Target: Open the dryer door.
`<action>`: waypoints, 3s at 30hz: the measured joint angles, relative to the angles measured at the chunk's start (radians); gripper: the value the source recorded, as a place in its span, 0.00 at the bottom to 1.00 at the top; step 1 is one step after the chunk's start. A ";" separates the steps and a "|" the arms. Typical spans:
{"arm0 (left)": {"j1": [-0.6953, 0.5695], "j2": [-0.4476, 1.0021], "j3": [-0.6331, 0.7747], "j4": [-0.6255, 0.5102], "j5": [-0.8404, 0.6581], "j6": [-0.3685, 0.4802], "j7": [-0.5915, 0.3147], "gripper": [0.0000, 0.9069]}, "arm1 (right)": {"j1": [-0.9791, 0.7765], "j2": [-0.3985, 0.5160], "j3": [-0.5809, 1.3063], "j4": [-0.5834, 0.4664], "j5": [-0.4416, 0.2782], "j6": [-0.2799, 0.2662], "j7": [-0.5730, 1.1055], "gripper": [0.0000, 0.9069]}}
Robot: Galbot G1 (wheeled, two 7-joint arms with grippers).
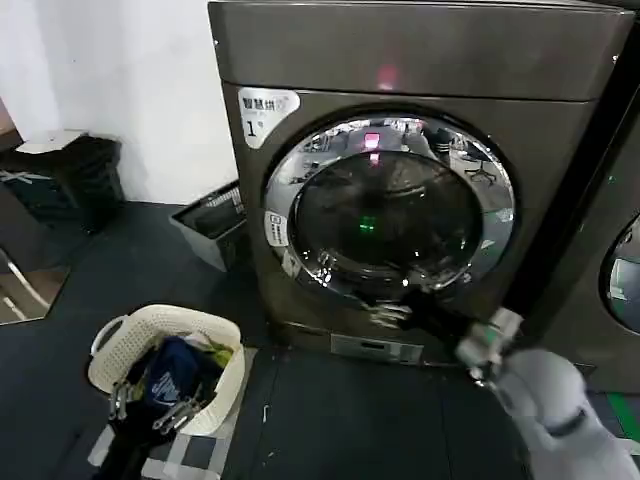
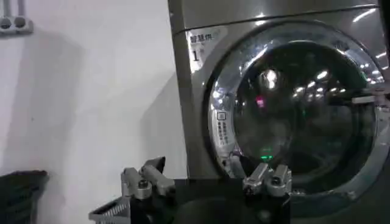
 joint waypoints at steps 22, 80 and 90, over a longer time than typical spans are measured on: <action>0.017 0.001 0.009 -0.013 0.030 0.002 0.001 1.00 | 0.231 0.134 -0.163 -0.305 -0.080 0.095 -0.005 1.00; -0.316 0.378 -0.122 0.186 -0.465 0.511 0.069 1.00 | 0.088 0.025 -0.058 -0.232 0.009 0.102 -0.887 1.00; -0.506 0.539 -0.012 0.333 -0.624 0.423 0.252 1.00 | -0.028 -0.050 0.050 -0.192 0.017 0.205 -0.986 1.00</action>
